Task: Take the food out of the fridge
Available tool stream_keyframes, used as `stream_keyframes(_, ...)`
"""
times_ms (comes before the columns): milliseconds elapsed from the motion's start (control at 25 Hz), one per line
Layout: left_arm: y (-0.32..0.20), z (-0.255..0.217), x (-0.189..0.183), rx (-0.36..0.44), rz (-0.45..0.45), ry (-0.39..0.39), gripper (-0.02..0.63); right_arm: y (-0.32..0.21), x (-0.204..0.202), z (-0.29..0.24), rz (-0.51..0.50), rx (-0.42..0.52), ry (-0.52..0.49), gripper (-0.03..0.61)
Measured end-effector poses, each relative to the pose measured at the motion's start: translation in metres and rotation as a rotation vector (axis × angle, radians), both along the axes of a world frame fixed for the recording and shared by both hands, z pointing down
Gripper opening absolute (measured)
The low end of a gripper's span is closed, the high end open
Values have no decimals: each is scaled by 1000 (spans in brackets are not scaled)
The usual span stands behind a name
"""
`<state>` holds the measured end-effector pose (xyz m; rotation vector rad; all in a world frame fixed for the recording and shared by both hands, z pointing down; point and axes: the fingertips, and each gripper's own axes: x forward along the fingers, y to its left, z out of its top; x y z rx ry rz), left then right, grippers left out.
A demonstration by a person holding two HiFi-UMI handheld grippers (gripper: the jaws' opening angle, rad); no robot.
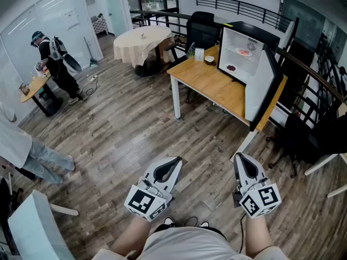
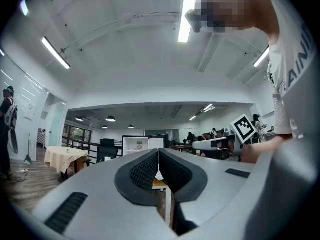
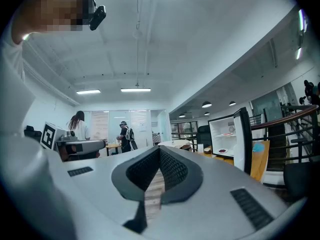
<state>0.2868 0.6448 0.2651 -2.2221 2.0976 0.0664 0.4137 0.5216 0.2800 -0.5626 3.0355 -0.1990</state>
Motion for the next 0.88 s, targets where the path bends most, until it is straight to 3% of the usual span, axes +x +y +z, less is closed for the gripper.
stream_keyframes(880,11,0,-23,5,15,49,9,13,-21,-1,-23,-34,-26,18)
